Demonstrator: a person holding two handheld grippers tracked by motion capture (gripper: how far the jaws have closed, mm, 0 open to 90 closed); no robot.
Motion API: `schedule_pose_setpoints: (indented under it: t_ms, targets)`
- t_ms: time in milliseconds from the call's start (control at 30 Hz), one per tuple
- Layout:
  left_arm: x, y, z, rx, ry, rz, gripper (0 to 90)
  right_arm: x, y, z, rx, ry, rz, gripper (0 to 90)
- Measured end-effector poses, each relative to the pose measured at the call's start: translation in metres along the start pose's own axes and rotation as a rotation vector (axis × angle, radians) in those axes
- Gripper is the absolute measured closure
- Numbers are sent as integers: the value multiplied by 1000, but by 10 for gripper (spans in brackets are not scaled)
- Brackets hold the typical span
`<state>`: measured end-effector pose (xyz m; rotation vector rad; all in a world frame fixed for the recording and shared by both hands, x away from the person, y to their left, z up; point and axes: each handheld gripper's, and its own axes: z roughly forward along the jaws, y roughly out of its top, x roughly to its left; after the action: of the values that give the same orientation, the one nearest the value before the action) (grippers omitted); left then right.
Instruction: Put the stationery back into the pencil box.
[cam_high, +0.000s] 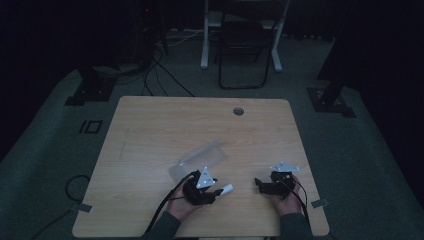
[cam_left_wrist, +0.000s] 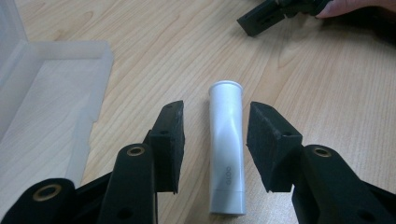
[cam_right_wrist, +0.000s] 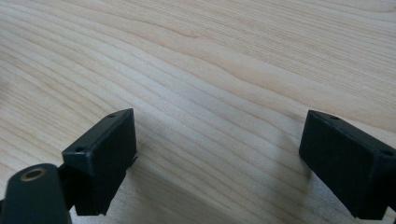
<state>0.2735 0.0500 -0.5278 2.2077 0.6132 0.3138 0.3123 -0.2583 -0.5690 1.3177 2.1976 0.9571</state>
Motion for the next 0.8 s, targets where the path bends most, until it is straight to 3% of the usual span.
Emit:
schedule_pose_setpoints:
  t_ms: [800]
  targets:
    - [-5,-5,11,38,-3,21,565,0,0,0,0,0,0,109]
